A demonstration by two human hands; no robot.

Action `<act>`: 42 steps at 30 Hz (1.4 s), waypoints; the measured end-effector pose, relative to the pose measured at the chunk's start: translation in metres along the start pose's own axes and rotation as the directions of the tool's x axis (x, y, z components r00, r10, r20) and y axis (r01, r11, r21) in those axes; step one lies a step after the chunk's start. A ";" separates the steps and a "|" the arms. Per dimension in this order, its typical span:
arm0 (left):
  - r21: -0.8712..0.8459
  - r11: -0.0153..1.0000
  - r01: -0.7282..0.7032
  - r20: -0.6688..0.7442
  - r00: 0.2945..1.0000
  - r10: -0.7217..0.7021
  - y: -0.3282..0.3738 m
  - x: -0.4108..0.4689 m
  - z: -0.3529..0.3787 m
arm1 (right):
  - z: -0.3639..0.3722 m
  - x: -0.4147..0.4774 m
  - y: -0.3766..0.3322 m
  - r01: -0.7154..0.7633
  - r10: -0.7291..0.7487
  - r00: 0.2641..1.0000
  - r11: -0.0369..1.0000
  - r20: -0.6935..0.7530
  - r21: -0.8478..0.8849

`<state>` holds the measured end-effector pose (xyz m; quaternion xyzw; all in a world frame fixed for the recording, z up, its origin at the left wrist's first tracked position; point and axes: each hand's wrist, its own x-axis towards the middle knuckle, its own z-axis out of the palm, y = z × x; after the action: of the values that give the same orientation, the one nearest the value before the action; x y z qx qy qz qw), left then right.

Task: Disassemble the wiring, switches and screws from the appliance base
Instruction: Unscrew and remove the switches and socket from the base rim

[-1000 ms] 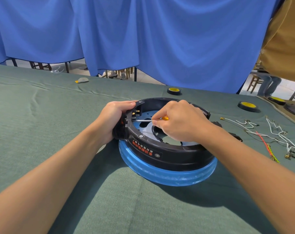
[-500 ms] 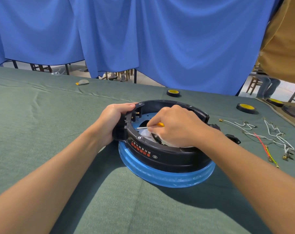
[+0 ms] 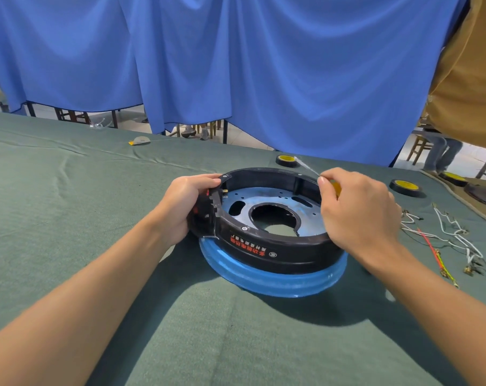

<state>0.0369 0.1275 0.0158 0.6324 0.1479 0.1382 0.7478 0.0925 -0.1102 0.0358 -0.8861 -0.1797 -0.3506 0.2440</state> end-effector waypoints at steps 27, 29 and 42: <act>0.204 0.959 -0.196 0.060 0.980 0.188 -0.006 0.008 -0.009 | -0.032 -0.055 -0.071 0.492 -0.458 0.794 0.870 0.399 0.021; 0.201 0.960 -0.195 0.063 0.981 0.186 -0.006 0.008 -0.010 | -0.031 -0.057 -0.081 0.504 -0.464 0.797 0.864 0.387 -0.004; 0.175 0.968 -0.181 0.141 0.977 0.157 -0.006 0.011 -0.019 | -0.018 -0.061 -0.109 0.515 -0.471 0.807 0.857 0.358 -0.034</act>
<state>0.0401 0.1480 0.0063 0.7176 0.0582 0.1469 0.6783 -0.0127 -0.0403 0.0374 -0.8693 -0.4196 -0.2560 0.0522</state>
